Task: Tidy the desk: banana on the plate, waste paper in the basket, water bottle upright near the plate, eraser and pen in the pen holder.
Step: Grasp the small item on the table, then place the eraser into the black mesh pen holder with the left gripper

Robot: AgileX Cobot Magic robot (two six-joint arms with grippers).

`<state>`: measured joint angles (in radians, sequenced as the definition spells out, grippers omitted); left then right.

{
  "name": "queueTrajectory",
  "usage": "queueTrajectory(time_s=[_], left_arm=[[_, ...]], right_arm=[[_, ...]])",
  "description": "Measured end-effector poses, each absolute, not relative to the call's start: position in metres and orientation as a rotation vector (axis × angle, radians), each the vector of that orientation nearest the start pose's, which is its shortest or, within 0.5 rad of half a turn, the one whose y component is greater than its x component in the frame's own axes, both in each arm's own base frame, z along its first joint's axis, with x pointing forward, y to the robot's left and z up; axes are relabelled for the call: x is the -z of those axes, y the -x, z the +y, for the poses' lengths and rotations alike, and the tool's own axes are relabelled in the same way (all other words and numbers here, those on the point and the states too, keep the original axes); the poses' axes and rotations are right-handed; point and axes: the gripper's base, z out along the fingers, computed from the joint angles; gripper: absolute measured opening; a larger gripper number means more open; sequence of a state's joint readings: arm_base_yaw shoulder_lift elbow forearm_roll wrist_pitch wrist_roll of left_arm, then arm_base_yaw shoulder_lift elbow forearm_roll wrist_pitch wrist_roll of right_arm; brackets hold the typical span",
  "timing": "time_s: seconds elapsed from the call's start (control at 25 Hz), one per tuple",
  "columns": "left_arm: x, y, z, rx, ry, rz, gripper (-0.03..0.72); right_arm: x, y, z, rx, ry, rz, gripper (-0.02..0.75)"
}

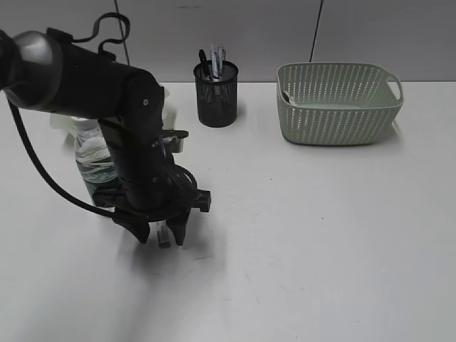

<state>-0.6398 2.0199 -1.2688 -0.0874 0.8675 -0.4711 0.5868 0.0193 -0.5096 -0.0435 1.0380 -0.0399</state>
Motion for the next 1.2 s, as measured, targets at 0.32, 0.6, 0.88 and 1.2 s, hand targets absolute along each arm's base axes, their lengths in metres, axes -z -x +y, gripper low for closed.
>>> queueTrajectory(time_s=[0.32,0.6,0.88,1.2], left_arm=[[-0.126,-0.304,-0.232,0.127,-0.177,3.103,0.407],[-0.116,-0.307,-0.234,0.097,-0.178,3.13,0.321],[-0.123,-0.316,-0.243,0.054,-0.29,3.127,0.143],[-0.194,-0.34,-0.273,0.198,-0.351,2.896,0.144]], right_arm=[[-0.282,0.0,-0.004,-0.292,0.629,1.944,0.414],[-0.282,0.0,-0.004,-0.292,0.629,1.944,0.414],[-0.282,0.0,-0.004,-0.292,0.629,1.944,0.414],[-0.282,0.0,-0.004,-0.292,0.628,1.943,0.414]])
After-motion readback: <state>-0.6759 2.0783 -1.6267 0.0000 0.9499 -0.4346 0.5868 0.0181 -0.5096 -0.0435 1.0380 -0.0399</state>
